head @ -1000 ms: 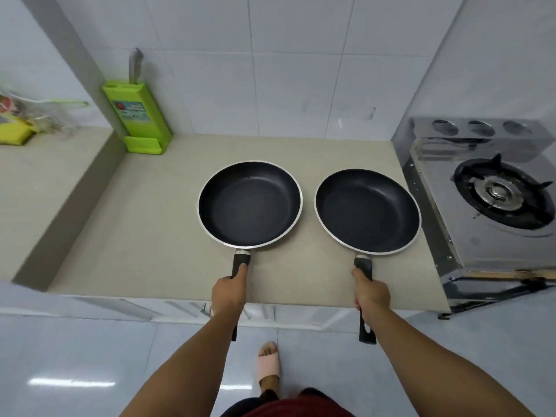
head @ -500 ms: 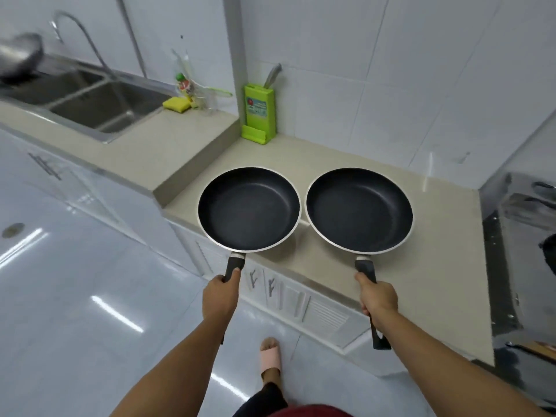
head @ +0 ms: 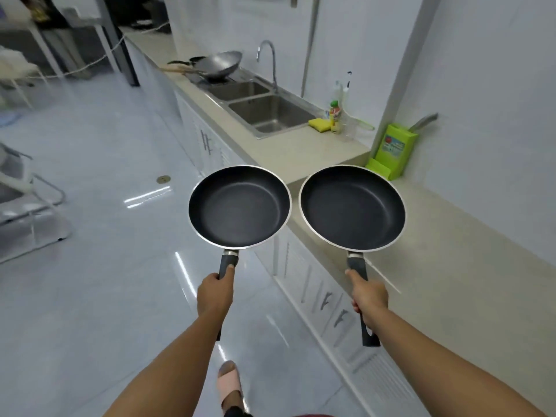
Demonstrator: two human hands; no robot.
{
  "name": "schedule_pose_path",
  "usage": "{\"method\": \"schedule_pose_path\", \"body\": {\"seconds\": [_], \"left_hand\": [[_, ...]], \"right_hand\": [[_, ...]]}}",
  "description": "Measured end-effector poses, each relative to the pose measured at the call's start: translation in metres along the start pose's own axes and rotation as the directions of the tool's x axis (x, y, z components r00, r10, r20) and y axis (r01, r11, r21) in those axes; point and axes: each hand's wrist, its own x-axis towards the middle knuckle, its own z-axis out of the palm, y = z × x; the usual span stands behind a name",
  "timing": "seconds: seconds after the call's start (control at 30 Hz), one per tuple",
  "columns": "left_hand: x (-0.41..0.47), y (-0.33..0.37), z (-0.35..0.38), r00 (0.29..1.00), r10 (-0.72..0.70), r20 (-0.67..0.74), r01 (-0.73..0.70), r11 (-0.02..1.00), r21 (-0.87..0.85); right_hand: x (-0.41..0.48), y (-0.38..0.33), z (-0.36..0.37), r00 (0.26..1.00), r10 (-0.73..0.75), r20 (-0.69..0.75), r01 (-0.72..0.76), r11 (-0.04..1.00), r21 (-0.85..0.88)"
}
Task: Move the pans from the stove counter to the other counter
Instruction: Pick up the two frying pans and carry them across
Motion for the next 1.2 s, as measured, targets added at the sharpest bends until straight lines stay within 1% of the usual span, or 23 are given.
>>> {"method": "schedule_pose_path", "body": {"seconds": [0.17,0.37,0.57,0.7,0.83,0.97,1.07,1.2], "left_hand": [[0.046,-0.008,-0.058,0.991,-0.05,-0.122,0.045,0.998,-0.047],[0.132,-0.017,-0.122,0.967,-0.121,-0.222,0.102,0.99,-0.098],[0.229,-0.019,-0.184,0.947,-0.169,-0.273,0.139,0.982,-0.126],[0.283,-0.02,-0.22,0.936,-0.184,-0.3,0.162,0.982,-0.099],[0.331,-0.024,-0.237,0.918,-0.235,-0.32,0.203,0.97,-0.129],[0.387,-0.02,-0.239,0.911,-0.267,-0.315,0.234,0.962,-0.141],[0.436,-0.006,-0.236,0.9,-0.302,-0.315,0.259,0.951,-0.172],[0.516,0.025,-0.235,0.896,-0.305,-0.323,0.255,0.948,-0.188]], "right_hand": [[-0.006,-0.049,0.084,0.992,-0.076,0.105,0.081,0.996,-0.044],[-0.013,-0.102,0.207,0.968,-0.112,0.223,0.129,0.99,-0.06],[-0.015,-0.152,0.326,0.956,-0.116,0.27,0.143,0.986,-0.084],[-0.016,-0.178,0.391,0.953,-0.111,0.281,0.147,0.983,-0.108],[-0.007,-0.205,0.442,0.95,-0.106,0.294,0.154,0.977,-0.146],[0.018,-0.238,0.487,0.939,-0.133,0.318,0.199,0.963,-0.184],[0.044,-0.27,0.526,0.929,-0.152,0.337,0.236,0.946,-0.224],[0.082,-0.328,0.591,0.91,-0.175,0.376,0.282,0.926,-0.252]]}}
